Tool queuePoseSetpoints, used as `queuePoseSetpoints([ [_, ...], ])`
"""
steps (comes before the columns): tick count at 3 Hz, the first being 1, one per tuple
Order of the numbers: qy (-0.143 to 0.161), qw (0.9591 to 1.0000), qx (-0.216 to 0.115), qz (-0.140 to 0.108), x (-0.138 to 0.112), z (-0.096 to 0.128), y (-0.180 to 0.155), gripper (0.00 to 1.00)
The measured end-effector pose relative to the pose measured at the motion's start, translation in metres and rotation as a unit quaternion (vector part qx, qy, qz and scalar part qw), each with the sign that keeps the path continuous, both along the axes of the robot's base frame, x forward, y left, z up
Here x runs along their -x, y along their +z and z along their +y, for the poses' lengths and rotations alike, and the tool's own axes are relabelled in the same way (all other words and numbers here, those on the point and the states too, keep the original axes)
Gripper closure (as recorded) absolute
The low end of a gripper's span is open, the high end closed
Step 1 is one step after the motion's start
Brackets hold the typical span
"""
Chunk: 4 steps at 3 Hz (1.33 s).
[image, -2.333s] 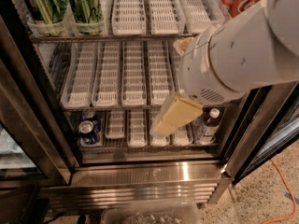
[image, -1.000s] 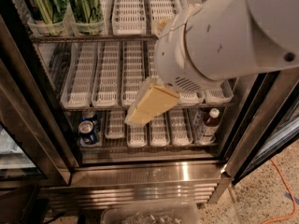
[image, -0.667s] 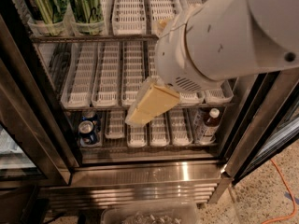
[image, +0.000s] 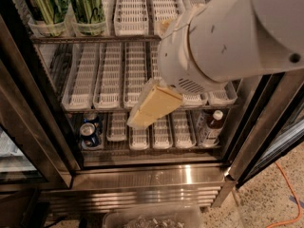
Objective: Pick green can from top shelf of fridge
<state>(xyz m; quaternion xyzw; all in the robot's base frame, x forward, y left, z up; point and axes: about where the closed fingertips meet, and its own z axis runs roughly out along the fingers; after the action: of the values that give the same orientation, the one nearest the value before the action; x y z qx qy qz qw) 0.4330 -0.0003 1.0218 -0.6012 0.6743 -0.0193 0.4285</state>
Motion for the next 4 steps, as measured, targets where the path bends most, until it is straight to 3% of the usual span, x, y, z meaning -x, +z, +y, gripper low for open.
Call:
queuePoseSetpoints([
  [1, 0.002, 0.9995, -0.028, -0.016, -0.008, 0.022, 0.002, 0.0],
  [2, 0.015, 0.997, -0.068, -0.035, -0.028, 0.061, 0.002, 0.0],
  [3, 0.027, 0.9951, -0.087, -0.039, -0.041, 0.079, -0.003, 0.0],
  [4, 0.027, 0.9951, -0.087, -0.039, -0.041, 0.079, -0.003, 0.0],
])
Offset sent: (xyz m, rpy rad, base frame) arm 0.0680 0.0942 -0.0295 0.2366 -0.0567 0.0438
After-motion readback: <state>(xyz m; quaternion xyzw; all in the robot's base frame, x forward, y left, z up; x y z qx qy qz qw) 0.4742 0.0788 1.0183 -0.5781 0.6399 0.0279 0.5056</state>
